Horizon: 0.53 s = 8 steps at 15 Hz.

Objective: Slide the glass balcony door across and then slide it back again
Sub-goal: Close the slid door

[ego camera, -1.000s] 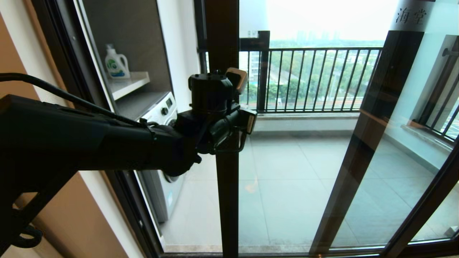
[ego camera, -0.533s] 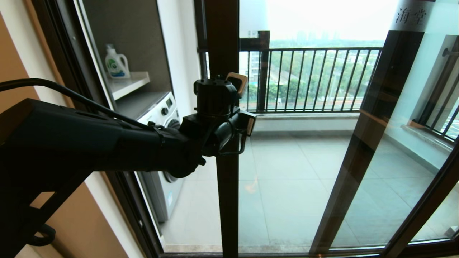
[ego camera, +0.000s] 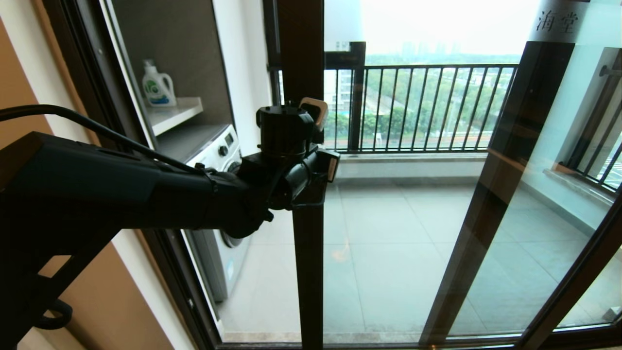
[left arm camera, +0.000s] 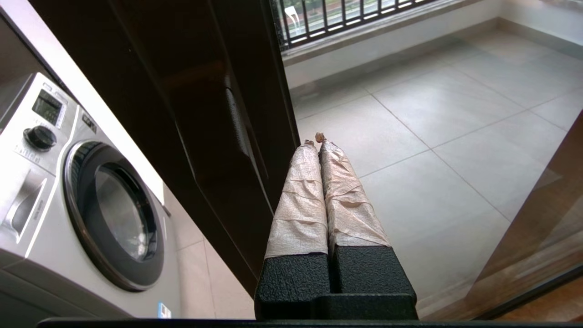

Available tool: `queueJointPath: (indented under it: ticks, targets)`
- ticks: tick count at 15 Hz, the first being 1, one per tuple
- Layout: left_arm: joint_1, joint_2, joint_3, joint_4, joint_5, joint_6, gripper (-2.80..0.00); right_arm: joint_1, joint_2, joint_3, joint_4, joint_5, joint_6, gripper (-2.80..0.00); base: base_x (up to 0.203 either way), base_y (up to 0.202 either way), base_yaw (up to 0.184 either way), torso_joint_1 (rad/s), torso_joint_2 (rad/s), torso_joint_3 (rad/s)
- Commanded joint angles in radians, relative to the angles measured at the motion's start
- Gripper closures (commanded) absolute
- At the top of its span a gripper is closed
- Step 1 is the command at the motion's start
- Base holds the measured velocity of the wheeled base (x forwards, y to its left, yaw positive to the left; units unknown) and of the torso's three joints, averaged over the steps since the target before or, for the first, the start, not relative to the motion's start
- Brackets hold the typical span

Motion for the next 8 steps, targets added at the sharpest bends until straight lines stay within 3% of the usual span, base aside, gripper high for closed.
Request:
queueJointPath:
  ticks: [1,8]
  targets:
    - [0.008,-0.007,0.001,-0.003,0.002,0.001,0.00,-0.001,0.001,0.000,0.000,0.000,-0.001,0.00,0.000,0.000,0.000,0.000,0.00,0.000]
    - [0.042,-0.009,0.020,-0.003,0.026,0.001,0.00,0.000,0.001,0.000,0.000,0.000,-0.001,0.00,0.000,0.000,0.000,0.000,0.00,0.000]
